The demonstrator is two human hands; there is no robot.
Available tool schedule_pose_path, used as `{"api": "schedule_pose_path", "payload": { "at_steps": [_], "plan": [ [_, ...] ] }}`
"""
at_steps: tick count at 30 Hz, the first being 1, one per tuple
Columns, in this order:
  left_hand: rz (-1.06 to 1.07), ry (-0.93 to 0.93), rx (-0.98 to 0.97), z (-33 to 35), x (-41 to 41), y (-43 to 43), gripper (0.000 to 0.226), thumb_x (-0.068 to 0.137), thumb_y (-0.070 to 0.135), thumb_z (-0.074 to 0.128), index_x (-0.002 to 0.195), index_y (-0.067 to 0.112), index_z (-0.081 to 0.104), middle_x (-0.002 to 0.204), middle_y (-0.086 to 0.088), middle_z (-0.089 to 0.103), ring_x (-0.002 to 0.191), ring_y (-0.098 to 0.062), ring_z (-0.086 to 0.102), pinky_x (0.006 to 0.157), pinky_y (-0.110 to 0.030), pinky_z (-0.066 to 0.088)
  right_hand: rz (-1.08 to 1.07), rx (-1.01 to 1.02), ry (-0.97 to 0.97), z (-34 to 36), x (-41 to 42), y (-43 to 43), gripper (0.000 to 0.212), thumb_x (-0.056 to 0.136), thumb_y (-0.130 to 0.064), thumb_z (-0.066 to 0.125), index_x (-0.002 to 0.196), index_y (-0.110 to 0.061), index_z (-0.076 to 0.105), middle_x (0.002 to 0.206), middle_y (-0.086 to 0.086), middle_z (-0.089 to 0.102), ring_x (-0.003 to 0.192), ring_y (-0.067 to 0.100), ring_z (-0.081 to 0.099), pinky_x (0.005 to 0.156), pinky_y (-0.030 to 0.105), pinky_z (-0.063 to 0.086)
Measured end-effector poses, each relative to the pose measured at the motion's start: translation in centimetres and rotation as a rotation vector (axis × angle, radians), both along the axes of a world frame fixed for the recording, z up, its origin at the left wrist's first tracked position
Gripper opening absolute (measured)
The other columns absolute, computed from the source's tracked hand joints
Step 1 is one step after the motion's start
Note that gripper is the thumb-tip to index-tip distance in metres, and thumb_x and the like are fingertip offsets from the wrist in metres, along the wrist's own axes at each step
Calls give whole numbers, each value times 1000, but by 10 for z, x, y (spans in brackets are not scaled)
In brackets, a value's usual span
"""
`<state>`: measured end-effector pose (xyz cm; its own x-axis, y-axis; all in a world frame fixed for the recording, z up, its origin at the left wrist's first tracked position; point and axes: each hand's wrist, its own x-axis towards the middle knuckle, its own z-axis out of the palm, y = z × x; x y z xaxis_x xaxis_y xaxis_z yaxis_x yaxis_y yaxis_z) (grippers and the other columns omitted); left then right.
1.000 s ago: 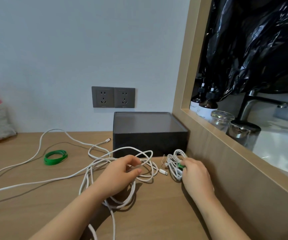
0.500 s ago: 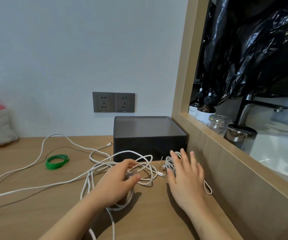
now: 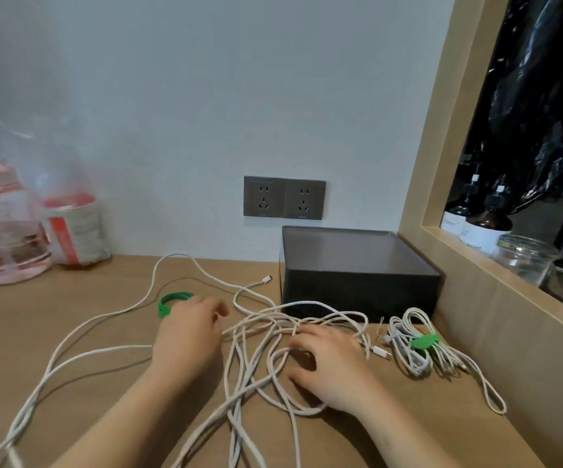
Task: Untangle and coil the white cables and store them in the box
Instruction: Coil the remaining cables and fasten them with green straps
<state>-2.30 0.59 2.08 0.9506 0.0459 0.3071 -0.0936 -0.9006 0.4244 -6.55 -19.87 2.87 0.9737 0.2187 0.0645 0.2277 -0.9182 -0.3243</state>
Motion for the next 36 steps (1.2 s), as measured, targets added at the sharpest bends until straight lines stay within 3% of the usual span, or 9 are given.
{"api": "schedule_pose_path", "payload": {
  "at_steps": [2, 5, 9, 12, 18, 22, 26, 31, 36],
  "plan": [
    [141, 61, 153, -6, 19, 16, 31, 92, 25, 46, 120, 29, 58, 131, -2, 51, 122, -25, 43, 98, -34, 39, -16, 33, -57, -7, 4, 0, 38, 93, -42, 49, 130, -42, 47, 146, -19, 33, 136, 8, 26, 112, 35, 18],
    [77, 189, 134, -17, 31, 17, 31, 95, 29, 43, 123, 26, 56, 135, -4, 48, 127, -26, 39, 103, -39, 38, -43, 121, -94, -13, 7, 1, 31, 96, -30, 46, 123, -44, 53, 143, -22, 35, 134, 5, 28, 111, 31, 18],
    [-116, 89, -76, -18, 29, 1, 30, 96, 17, 45, 122, 19, 59, 134, -3, 51, 124, -21, 45, 103, -31, 35, -68, 127, -118, -17, 12, -2, 36, 96, -18, 44, 117, -43, 58, 139, -24, 40, 131, 3, 30, 110, 27, 18],
    [-129, -39, -8, -17, 26, -5, 30, 95, 20, 46, 122, 21, 60, 139, -4, 45, 132, -22, 35, 107, -35, 32, -86, 127, -113, -19, 12, -4, 33, 94, -17, 46, 109, -41, 61, 122, -23, 52, 123, 4, 39, 106, 26, 25],
    [-117, -5, -36, 4, 39, -2, 33, 91, 8, 43, 110, 23, 66, 116, -3, 61, 109, -22, 53, 92, -37, 45, -175, 159, -120, -11, -2, -6, 17, 89, -32, 49, 75, -40, 52, 92, -20, 55, 98, 3, 43, 86, 24, 29],
    [-189, 18, 85, 9, 64, -17, 36, 90, 12, 52, 123, 24, 59, 135, -1, 51, 122, -21, 48, 102, -40, 44, -179, 157, -315, 7, 4, 5, 11, 92, -36, 47, 99, -39, 54, 103, -19, 53, 104, 4, 43, 87, 22, 29],
    [-277, 179, 250, -1, 91, -29, 49, 95, 25, 50, 142, 26, 39, 155, -2, 26, 142, -25, 23, 114, -48, 28, -164, -12, -161, 18, 32, 17, 56, 87, -56, 49, 136, -28, 40, 136, -6, 44, 128, 16, 36, 107, 35, 28],
    [-279, 298, 237, -10, 107, -19, 57, 92, 26, 54, 145, 26, 33, 147, -3, 39, 131, -26, 39, 108, -46, 36, -221, -188, 51, 5, 46, 20, 80, 76, -75, 48, 134, -20, 40, 133, 5, 44, 123, 24, 41, 101, 37, 36],
    [-206, 88, 338, -8, 89, 8, 51, 93, 40, 50, 141, 28, 39, 151, -4, 31, 137, -28, 28, 111, -41, 30, -197, -268, 36, 9, 50, 23, 61, 81, -70, 43, 120, -24, 54, 121, 2, 53, 116, 25, 40, 98, 40, 32]
  ]
}}
